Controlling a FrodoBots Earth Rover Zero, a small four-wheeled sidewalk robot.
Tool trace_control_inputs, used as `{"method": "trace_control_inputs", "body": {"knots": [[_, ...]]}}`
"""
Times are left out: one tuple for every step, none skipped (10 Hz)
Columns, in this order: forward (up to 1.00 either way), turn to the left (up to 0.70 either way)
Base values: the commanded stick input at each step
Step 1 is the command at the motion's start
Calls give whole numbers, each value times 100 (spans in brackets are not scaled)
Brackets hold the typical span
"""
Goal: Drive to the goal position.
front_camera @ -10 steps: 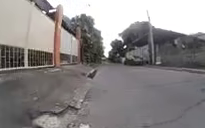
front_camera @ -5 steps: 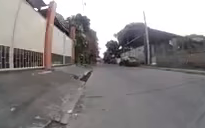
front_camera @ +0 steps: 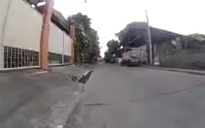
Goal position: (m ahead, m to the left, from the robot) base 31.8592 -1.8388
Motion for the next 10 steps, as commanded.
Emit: {"method": "trace_control_inputs", "body": {"knots": [[70,0],[70,0],[70,0],[70,0],[70,0],[70,0],[70,0],[70,0],[70,0],[70,0]]}}
